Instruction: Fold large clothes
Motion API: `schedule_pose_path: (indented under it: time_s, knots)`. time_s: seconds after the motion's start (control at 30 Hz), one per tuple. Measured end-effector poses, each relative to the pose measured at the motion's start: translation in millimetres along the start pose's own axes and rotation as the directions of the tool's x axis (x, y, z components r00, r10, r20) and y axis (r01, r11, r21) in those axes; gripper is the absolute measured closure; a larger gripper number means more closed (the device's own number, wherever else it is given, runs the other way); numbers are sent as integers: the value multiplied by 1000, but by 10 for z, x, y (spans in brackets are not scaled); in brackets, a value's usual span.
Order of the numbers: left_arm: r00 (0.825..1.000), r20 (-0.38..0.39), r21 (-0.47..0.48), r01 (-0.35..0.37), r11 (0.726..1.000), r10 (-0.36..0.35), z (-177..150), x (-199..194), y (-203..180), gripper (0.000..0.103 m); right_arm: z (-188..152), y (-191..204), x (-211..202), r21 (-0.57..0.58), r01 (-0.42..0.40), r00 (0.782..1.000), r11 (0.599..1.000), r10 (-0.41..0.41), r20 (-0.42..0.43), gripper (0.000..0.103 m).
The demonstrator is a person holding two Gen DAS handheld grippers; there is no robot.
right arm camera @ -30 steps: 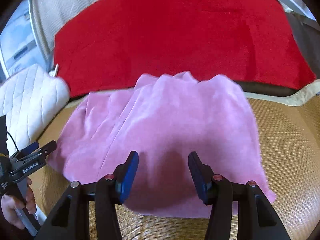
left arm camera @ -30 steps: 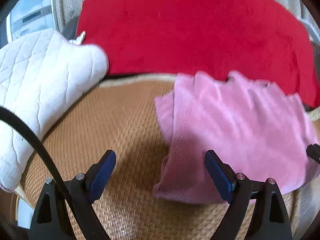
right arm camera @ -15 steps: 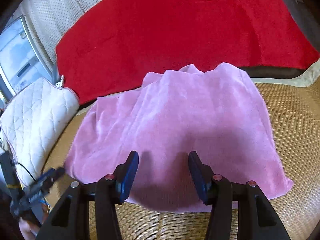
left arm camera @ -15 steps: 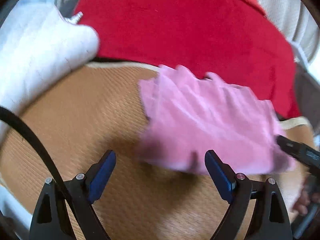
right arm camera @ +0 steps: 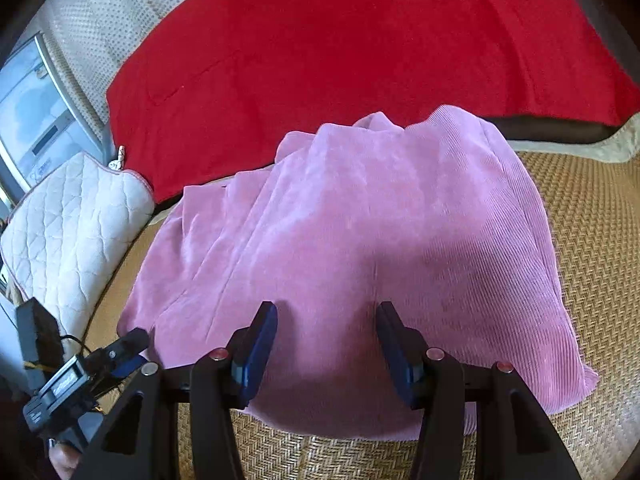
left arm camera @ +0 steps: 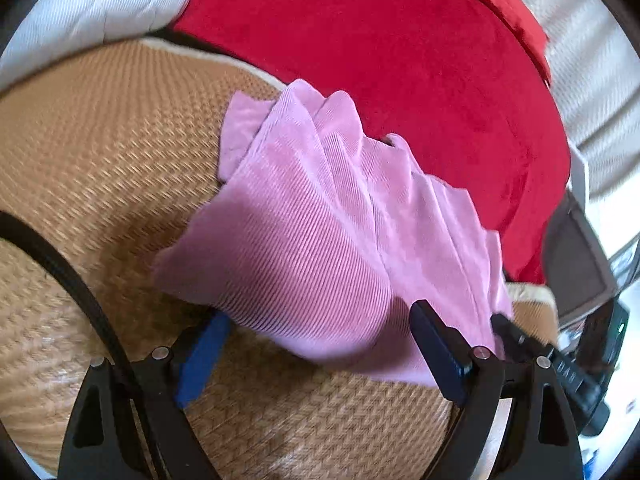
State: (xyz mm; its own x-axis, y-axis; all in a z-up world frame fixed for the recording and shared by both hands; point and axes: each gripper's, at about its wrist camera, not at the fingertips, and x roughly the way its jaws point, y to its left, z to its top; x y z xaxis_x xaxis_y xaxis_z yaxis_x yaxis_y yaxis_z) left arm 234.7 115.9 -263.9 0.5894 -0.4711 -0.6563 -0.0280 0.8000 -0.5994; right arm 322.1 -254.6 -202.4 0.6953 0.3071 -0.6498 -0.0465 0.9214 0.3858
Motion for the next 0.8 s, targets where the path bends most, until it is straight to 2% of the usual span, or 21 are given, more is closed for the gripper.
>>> schedule_pose_path:
  time_s: [0.17, 0.2, 0.23, 0.33, 0.37, 0.43, 0.47, 0.57, 0.63, 0.73, 0.8]
  knots:
    - [998, 53, -48, 39, 998, -36, 87, 140, -37, 13, 20, -109, 55, 33, -46, 999, 998, 46, -22, 48]
    - [997, 63, -50, 41, 998, -38, 117, 183, -10, 17, 17, -120, 61, 38, -54, 998, 998, 55, -25, 48]
    - [996, 80, -52, 45, 998, -40, 147, 215, -50, 27, 16, -133, 66, 44, -63, 998, 997, 64, -27, 48]
    - [994, 100, -50, 47, 998, -42, 210, 287, -87, 49, 20, -166, 84, 55, -86, 995, 995, 88, -38, 50]
    - [993, 107, -50, 50, 997, -44, 233, 304, -96, 53, 19, -180, 85, 59, -91, 995, 994, 93, -41, 52]
    - [990, 129, -30, 53, 998, -49, 289, 306, -149, 71, 29, -218, 81, 72, -107, 993, 992, 111, -47, 54]
    - [990, 132, -10, 53, 999, -51, 329, 318, -193, 73, 38, -241, 80, 79, -119, 991, 990, 123, -50, 55]
    - [988, 149, 127, 19, 992, -38, 422, 293, -466, 77, 71, -332, 50, 113, -159, 985, 981, 166, -53, 56]
    - [986, 163, 227, -1, 974, -37, 439, 256, -682, 79, 109, -401, 5, 134, -175, 983, 975, 181, -38, 56]
    - [987, 161, 391, -43, 919, -23, 452, 264, -1130, 80, 181, -539, -108, 168, -198, 980, 966, 199, 7, 56]
    - [989, 146, 495, -48, 867, -29, 413, 298, -1456, 81, 248, -667, -217, 191, -221, 975, 956, 216, 49, 56]
